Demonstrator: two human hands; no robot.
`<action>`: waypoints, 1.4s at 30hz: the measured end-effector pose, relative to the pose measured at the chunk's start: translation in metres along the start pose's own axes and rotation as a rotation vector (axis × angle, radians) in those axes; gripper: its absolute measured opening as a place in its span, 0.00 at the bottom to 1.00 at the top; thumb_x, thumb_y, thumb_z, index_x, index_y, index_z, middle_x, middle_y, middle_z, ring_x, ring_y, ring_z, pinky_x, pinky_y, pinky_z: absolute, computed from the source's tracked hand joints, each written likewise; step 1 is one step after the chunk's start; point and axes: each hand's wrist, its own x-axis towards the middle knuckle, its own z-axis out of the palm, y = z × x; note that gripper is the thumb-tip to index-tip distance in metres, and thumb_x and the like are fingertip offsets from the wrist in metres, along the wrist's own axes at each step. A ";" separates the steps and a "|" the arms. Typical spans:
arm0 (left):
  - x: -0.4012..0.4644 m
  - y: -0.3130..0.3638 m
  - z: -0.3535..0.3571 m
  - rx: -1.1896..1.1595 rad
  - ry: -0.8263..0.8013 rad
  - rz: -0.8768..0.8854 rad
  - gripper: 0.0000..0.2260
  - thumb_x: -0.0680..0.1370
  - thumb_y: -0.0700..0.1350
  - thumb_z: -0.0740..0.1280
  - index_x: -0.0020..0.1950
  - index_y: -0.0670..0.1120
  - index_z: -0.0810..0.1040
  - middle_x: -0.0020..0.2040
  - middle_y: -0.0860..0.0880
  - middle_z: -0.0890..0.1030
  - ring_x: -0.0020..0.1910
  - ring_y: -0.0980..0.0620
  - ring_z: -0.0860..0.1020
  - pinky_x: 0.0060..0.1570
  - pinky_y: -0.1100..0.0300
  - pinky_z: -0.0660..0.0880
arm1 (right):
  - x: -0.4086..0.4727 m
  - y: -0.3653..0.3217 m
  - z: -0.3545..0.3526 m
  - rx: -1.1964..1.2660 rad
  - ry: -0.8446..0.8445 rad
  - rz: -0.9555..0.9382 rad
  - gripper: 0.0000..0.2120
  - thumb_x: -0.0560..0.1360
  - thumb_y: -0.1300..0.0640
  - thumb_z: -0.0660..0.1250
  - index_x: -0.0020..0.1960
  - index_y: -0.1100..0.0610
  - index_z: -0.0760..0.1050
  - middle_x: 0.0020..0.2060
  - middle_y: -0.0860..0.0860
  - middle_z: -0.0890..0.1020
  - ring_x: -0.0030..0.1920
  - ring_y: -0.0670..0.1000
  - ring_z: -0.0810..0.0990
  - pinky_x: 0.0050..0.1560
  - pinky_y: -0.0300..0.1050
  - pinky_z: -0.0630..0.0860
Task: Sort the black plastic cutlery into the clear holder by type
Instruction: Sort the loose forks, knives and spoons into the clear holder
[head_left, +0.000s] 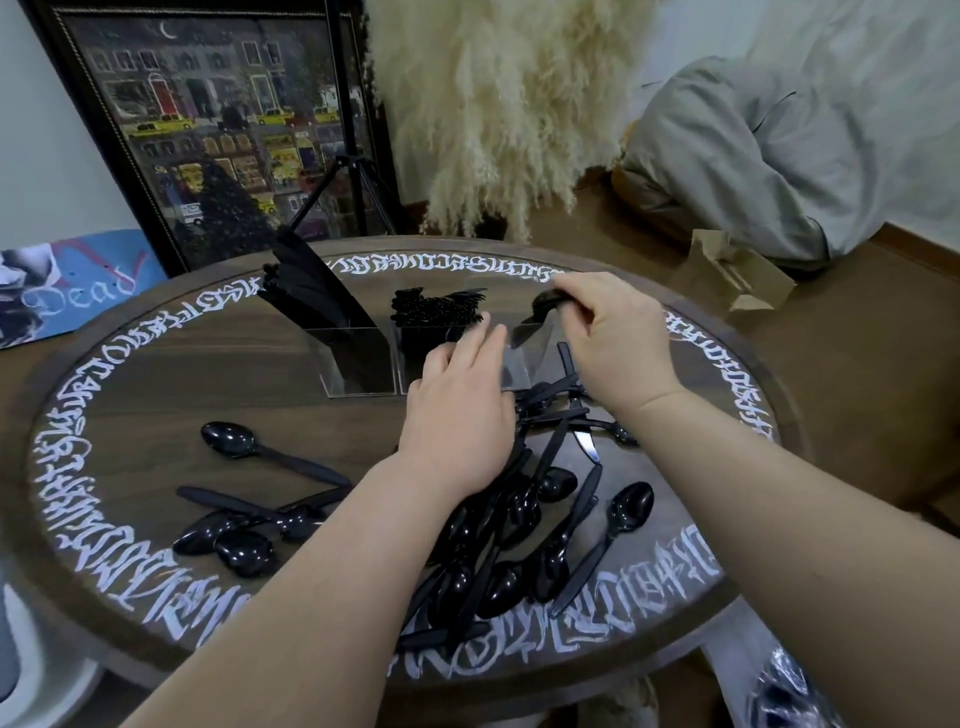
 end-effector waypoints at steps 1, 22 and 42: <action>0.001 0.001 0.001 -0.001 -0.004 -0.004 0.27 0.81 0.47 0.57 0.78 0.51 0.50 0.79 0.56 0.47 0.73 0.46 0.54 0.69 0.47 0.61 | 0.000 0.001 0.003 -0.007 -0.048 0.019 0.14 0.77 0.66 0.62 0.60 0.60 0.79 0.55 0.55 0.82 0.56 0.55 0.79 0.57 0.39 0.68; -0.017 0.001 0.024 0.051 -0.112 0.115 0.16 0.80 0.49 0.61 0.68 0.55 0.72 0.68 0.55 0.69 0.70 0.50 0.61 0.66 0.50 0.66 | -0.075 0.047 -0.017 -0.256 -0.520 0.405 0.10 0.77 0.47 0.65 0.46 0.52 0.81 0.41 0.49 0.83 0.44 0.52 0.80 0.42 0.43 0.74; -0.019 0.005 0.041 0.151 -0.267 0.015 0.26 0.78 0.59 0.62 0.75 0.56 0.62 0.78 0.52 0.55 0.77 0.49 0.49 0.72 0.41 0.56 | -0.071 0.045 -0.031 -0.222 -0.446 0.564 0.04 0.73 0.58 0.66 0.47 0.57 0.75 0.40 0.52 0.79 0.43 0.54 0.73 0.39 0.43 0.67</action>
